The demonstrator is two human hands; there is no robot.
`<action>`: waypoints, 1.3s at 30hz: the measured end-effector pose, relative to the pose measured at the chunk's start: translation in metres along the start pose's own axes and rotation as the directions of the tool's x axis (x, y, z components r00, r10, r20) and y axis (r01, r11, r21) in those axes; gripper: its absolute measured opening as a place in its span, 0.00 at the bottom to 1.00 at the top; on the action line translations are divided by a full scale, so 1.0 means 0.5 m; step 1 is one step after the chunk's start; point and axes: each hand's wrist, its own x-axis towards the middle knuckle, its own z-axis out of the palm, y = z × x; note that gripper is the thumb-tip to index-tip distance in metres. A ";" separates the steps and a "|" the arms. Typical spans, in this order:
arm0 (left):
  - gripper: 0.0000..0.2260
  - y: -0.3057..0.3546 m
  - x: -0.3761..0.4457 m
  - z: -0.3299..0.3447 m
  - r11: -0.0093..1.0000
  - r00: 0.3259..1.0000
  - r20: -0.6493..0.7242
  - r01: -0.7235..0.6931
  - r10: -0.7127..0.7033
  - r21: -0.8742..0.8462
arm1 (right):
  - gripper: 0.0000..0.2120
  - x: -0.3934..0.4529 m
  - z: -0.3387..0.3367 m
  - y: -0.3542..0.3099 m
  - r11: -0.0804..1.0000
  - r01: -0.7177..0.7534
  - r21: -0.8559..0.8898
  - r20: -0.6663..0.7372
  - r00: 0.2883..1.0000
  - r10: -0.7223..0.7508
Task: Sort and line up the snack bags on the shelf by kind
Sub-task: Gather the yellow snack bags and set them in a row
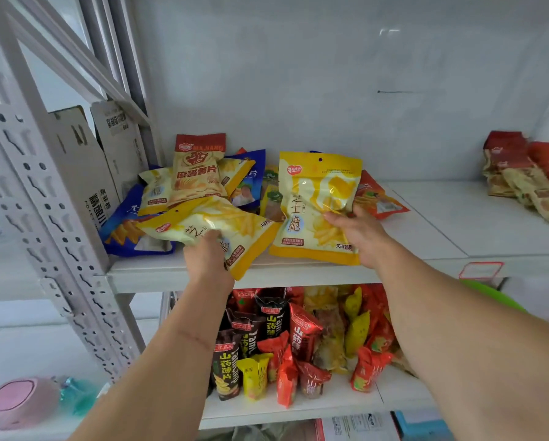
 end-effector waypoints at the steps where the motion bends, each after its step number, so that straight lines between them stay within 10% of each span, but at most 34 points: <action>1: 0.23 -0.008 -0.013 0.007 0.996 1.000 -0.003 -0.023 0.023 0.092 | 0.19 -0.004 -0.011 -0.002 1.000 0.005 0.006 -0.019 1.000 -0.005; 9: 0.31 -0.067 -0.071 0.103 0.983 0.985 0.024 -0.172 0.171 0.071 | 0.19 -0.005 -0.148 0.004 0.996 0.020 0.084 -0.111 0.994 -0.010; 31: 0.11 -0.412 -0.136 0.690 0.986 0.872 0.483 -0.005 -0.077 0.167 | 0.24 0.256 -0.802 0.044 0.993 -0.066 -0.103 -0.124 0.991 0.053; 39: 0.15 -0.478 -0.083 0.855 0.930 0.888 0.459 -0.201 0.040 0.309 | 0.24 0.415 -0.882 0.045 0.994 -0.009 -0.112 -0.151 0.989 -0.008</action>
